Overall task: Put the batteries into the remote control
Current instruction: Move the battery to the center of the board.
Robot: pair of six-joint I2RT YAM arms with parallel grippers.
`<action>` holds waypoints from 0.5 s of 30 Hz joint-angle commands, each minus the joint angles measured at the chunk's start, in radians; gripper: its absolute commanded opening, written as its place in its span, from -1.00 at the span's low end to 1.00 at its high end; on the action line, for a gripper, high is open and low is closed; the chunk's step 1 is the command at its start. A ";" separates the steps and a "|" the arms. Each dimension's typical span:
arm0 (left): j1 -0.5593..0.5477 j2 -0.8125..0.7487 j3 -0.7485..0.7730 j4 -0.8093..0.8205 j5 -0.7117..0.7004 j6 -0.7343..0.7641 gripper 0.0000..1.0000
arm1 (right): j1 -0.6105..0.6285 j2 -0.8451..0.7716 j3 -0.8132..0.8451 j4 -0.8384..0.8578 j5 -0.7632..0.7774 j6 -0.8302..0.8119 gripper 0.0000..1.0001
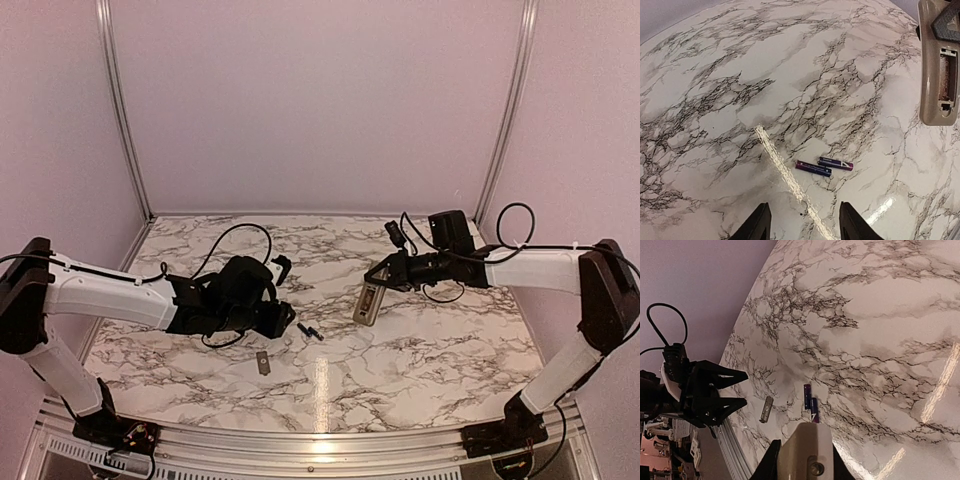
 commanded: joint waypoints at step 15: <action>0.004 0.278 0.244 -0.125 -0.057 -0.120 -0.05 | -0.011 0.026 -0.010 0.014 -0.013 -0.029 -1.00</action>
